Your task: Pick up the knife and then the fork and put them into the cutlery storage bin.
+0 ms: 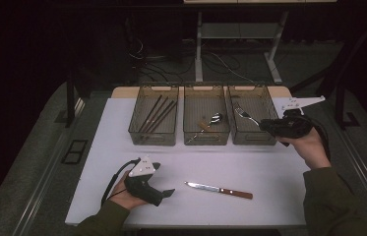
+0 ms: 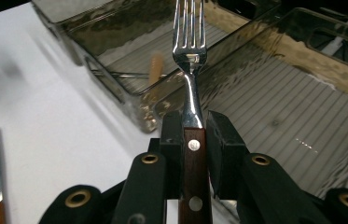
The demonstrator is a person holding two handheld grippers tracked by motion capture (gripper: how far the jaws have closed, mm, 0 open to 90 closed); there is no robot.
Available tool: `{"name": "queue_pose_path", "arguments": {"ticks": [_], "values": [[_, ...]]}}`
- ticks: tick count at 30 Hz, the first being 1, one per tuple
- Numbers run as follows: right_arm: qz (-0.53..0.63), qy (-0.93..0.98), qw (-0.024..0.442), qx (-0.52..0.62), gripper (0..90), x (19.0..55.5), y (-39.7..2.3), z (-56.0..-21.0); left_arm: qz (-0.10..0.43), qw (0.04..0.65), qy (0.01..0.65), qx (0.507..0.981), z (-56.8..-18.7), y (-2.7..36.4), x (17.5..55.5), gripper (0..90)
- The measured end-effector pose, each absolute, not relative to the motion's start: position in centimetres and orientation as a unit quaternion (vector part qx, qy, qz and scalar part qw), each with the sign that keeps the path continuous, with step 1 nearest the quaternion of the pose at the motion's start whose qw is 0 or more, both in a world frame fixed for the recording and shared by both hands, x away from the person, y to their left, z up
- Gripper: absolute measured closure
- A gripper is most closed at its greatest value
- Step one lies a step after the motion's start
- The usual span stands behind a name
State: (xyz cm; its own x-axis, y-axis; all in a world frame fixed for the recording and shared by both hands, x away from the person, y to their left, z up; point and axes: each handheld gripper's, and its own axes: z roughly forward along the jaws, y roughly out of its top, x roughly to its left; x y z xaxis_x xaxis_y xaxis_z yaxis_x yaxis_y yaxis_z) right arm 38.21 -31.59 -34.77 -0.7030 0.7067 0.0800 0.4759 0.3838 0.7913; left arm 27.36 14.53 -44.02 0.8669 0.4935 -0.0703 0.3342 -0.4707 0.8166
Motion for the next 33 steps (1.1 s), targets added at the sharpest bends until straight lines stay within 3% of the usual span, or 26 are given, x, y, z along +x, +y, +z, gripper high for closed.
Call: {"name": "queue_pose_path", "arguments": {"ticks": [18, 33], "values": [[0.404, 0.804, 0.148, 0.411, 77.5, 43.3, -32.3, -35.0, 0.087, 0.455, 0.242, 0.852, -44.0, 14.5, 27.3, 0.0], [0.366, 0.805, 0.138, 0.446, 77.4, 46.3, -31.9, -37.2, 0.085, 0.456, 0.242, 0.852, -44.0, 14.5, 27.3, 0.0]]}}
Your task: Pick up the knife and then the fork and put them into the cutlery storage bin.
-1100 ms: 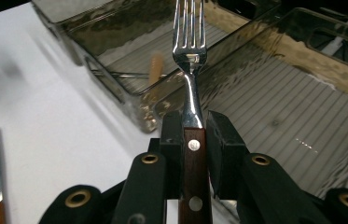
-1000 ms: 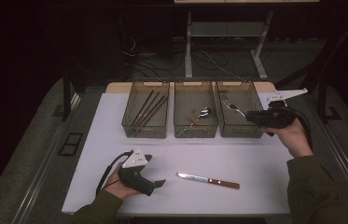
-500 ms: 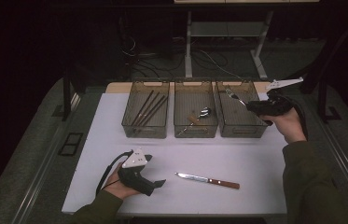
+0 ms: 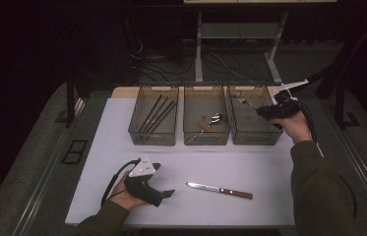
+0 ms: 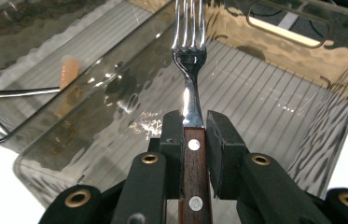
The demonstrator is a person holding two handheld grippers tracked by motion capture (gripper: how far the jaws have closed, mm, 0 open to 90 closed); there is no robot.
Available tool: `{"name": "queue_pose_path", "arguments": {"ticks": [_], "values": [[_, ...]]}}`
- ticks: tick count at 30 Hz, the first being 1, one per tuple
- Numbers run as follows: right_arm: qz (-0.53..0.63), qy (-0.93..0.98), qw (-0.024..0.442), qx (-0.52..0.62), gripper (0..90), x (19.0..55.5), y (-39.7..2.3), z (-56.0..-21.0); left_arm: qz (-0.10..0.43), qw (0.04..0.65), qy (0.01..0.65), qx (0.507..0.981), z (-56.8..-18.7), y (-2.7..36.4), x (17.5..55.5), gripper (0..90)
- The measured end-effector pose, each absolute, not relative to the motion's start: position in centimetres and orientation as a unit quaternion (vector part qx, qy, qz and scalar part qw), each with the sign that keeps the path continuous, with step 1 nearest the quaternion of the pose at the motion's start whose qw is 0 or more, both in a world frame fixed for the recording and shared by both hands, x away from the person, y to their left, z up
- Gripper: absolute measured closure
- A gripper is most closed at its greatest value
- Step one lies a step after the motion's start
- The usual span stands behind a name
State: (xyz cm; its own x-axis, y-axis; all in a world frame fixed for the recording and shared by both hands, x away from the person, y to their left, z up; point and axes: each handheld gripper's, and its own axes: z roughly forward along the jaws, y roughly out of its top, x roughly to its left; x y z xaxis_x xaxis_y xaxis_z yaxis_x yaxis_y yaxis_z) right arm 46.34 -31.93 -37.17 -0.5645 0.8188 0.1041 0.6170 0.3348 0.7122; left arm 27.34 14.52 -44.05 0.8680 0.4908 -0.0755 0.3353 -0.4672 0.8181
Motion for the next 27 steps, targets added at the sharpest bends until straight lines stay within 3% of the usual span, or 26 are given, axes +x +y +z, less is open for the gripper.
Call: {"name": "queue_pose_path", "arguments": {"ticks": [4, 6, 9, 27], "values": [[0.364, 0.804, 0.145, 0.446, 76.5, 46.8, -31.8, -37.4, 0.085, 0.456, 0.242, 0.852, -44.1, 14.5, 27.4, 0.0], [0.375, 0.794, 0.155, 0.453, 61.9, 46.8, -31.8, -37.5, 0.085, 0.456, 0.242, 0.852, -44.0, 14.5, 27.3, 0.0], [0.382, 0.786, 0.162, 0.459, 55.0, 46.7, -31.8, -37.4, 0.085, 0.456, 0.242, 0.852, -44.0, 14.5, 27.3, 0.0], [0.430, 0.782, 0.142, 0.428, 42.2, 43.1, -31.9, -36.3, 0.086, 0.455, 0.242, 0.853, -44.0, 14.5, 27.3, 0.0]]}}
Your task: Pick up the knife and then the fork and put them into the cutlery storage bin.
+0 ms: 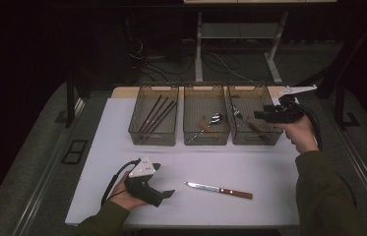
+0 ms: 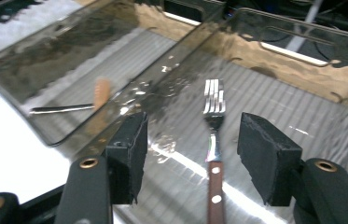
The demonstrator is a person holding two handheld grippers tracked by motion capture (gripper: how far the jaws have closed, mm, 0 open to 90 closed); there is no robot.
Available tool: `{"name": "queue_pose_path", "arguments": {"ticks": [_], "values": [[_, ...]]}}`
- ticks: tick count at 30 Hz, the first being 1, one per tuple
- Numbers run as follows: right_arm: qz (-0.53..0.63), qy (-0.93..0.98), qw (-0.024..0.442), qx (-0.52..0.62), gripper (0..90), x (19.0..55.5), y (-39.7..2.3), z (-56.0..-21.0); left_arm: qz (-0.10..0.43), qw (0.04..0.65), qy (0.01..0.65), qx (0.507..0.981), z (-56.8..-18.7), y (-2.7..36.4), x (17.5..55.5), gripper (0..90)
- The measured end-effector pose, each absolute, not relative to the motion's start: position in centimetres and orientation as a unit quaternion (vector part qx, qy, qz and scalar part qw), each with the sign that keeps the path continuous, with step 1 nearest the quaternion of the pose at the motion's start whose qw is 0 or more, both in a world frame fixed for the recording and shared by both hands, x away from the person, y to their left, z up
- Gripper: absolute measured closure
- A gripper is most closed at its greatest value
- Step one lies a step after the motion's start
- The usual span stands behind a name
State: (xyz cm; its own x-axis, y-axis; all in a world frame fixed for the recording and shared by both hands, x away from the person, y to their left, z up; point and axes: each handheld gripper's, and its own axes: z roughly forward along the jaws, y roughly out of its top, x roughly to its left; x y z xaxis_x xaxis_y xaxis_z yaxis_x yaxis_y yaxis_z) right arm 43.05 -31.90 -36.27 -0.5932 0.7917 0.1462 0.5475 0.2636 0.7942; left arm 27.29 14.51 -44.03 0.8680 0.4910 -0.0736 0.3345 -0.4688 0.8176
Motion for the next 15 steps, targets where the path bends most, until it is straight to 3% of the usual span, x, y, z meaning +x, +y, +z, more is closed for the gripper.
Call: {"name": "queue_pose_path", "arguments": {"ticks": [15], "values": [[0.446, 0.803, 0.134, 0.373, 35.6, 38.0, -30.5, -36.5, 0.086, 0.456, 0.245, 0.851, -44.1, 14.5, 27.2, 0.0]]}}
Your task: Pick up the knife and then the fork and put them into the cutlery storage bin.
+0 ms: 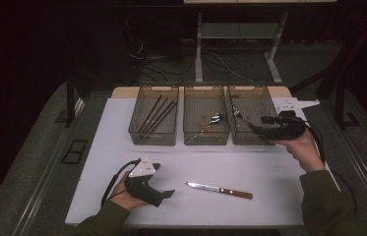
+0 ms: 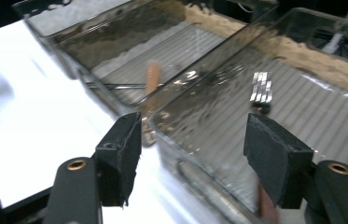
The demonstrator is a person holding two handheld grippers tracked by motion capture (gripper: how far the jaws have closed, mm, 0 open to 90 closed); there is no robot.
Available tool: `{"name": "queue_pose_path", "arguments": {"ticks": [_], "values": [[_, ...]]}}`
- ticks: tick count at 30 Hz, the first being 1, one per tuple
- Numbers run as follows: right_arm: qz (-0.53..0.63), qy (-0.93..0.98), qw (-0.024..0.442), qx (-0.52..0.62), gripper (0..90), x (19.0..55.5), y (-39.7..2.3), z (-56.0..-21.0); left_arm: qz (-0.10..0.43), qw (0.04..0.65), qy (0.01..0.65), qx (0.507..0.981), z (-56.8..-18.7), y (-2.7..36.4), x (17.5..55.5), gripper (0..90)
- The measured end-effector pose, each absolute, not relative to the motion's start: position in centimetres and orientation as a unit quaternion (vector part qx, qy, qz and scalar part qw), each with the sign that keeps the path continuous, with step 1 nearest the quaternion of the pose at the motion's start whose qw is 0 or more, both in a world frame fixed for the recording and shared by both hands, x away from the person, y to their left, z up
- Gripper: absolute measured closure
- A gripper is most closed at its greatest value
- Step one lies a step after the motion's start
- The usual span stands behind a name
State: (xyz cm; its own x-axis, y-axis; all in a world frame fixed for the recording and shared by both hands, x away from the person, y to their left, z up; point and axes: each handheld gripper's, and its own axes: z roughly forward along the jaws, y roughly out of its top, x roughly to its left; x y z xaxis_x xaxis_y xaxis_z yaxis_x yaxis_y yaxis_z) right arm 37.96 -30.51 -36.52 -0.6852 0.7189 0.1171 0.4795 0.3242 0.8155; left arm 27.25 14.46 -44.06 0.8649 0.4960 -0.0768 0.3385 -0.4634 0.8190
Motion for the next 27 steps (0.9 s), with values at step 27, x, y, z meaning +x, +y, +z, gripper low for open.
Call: {"name": "queue_pose_path", "arguments": {"ticks": [27], "values": [[0.430, 0.854, 0.072, 0.283, 33.3, 31.8, -27.0, -40.2, 0.089, 0.455, 0.241, 0.853, -43.9, 14.6, 27.2, 0.0]]}}
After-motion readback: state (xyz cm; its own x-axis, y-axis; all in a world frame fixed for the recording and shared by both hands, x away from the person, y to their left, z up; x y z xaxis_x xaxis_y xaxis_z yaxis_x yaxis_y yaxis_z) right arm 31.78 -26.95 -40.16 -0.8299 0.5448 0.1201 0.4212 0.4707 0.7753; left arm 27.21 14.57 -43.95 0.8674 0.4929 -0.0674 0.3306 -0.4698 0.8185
